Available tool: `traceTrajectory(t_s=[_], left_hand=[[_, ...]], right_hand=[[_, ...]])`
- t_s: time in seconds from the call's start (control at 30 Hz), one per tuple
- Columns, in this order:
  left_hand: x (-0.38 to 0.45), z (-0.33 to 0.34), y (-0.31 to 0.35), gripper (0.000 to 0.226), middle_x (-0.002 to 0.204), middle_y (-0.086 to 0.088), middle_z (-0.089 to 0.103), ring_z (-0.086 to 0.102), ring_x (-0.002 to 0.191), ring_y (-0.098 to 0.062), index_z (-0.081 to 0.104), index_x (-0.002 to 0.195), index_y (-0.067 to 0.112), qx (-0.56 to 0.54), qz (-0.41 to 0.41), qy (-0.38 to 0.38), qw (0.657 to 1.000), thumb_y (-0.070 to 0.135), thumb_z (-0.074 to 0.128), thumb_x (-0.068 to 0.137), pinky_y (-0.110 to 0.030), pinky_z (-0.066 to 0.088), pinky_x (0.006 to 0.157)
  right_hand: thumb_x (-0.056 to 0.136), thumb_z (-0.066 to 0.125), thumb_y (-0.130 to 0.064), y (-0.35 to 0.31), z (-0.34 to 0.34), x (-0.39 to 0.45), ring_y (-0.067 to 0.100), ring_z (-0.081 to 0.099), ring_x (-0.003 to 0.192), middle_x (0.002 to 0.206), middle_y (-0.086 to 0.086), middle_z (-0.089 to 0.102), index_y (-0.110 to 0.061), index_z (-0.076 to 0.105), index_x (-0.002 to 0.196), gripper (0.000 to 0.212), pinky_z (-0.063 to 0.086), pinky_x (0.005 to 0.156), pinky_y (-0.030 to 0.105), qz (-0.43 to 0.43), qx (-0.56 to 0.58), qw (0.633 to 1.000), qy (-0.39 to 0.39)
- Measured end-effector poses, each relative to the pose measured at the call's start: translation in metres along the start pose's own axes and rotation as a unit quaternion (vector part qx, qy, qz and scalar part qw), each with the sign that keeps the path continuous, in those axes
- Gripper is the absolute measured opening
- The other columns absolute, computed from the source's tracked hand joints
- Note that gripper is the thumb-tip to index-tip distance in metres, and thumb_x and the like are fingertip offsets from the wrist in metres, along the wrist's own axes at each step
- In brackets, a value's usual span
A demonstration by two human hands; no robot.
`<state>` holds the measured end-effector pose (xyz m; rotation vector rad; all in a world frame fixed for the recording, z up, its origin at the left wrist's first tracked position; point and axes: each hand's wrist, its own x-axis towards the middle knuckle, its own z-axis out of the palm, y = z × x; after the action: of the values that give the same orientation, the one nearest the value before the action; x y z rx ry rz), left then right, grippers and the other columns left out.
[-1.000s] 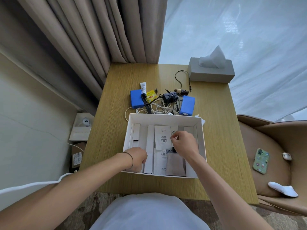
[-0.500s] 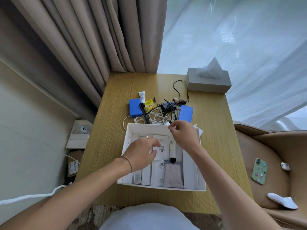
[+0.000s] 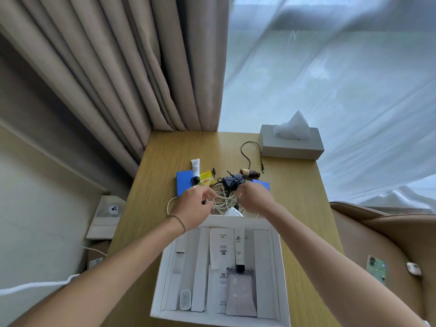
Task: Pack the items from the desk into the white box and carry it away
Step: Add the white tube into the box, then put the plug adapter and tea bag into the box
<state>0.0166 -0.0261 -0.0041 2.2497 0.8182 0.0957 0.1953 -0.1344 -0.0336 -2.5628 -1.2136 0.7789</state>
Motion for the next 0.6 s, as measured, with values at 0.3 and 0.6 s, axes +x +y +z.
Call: traceTrajectory(t_s=[0.3, 0.6], left_hand=[[0.023, -0.005, -0.023, 0.019, 0.107, 0.005, 0.066, 0.06, 0.099, -0.008, 0.069, 0.104, 0.025, 0.026, -0.044, 0.003, 0.999, 0.014, 0.059, 0.092, -0.022, 0.048, 0.083], [0.048, -0.007, -0.038, 0.021, 0.108, 0.004, 0.067, 0.061, 0.1, -0.011, 0.069, 0.105, 0.025, 0.055, -0.068, -0.014, 0.996, 0.011, 0.06, 0.092, -0.032, 0.055, 0.09]], right_hand=[[0.083, 0.078, -0.037, 0.0, 0.033, 0.053, 0.029, 0.068, 0.101, 0.11, 0.008, 0.073, -0.014, 0.071, 0.117, 0.041, 0.057, 0.076, 0.036, -0.077, -0.172, 0.965, -0.181], [0.083, 0.066, -0.023, 0.004, 0.05, 0.057, 0.03, 0.063, 0.077, 0.084, 0.006, 0.065, -0.013, 0.072, 0.097, 0.018, 0.047, 0.055, 0.03, -0.13, -0.203, 0.958, -0.155]])
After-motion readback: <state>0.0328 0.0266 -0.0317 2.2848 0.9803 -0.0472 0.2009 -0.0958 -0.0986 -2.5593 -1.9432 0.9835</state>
